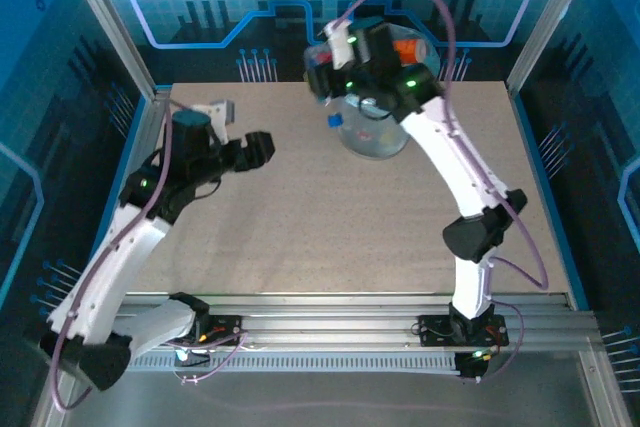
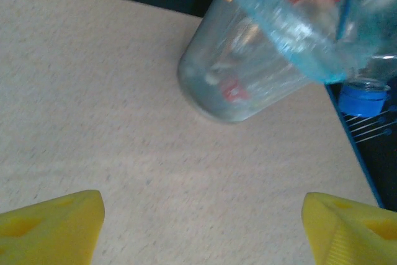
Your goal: Put the plastic bottles in the bin
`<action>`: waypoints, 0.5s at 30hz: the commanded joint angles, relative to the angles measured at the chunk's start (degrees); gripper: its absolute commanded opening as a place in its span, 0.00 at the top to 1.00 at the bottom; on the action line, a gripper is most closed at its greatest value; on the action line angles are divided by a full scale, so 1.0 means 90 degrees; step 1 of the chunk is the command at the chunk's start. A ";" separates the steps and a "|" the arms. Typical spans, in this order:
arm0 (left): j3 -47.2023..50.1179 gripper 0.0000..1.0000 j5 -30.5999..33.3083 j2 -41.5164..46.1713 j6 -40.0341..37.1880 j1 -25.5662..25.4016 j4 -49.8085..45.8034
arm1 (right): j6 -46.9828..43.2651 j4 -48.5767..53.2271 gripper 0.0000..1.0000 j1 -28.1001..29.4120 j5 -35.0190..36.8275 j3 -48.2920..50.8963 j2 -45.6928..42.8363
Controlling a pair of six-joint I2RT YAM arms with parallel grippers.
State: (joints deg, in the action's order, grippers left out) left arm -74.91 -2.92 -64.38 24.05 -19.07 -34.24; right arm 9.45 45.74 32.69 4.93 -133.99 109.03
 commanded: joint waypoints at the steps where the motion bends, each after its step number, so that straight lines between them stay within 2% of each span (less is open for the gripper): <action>1: -0.1091 0.16 -0.0388 -0.0872 -0.0041 -0.0134 0.0446 | -0.0133 -0.0883 0.44 -0.0549 -0.0150 0.0007 -0.0255; 9: -0.3711 0.15 -0.0575 -0.3130 -0.0503 -0.0791 0.0533 | 0.0016 -0.2109 0.45 -0.1973 -0.0352 0.0241 -0.0036; 15: -0.5240 0.15 -0.0856 -0.4483 -0.0756 -0.1006 0.0173 | -0.0001 -0.3088 0.46 -0.2602 -0.1349 0.0345 0.0597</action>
State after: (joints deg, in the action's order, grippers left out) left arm -115.90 -7.88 -101.06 19.84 -27.75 -30.02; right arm 9.39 25.12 10.96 -0.97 -131.92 111.35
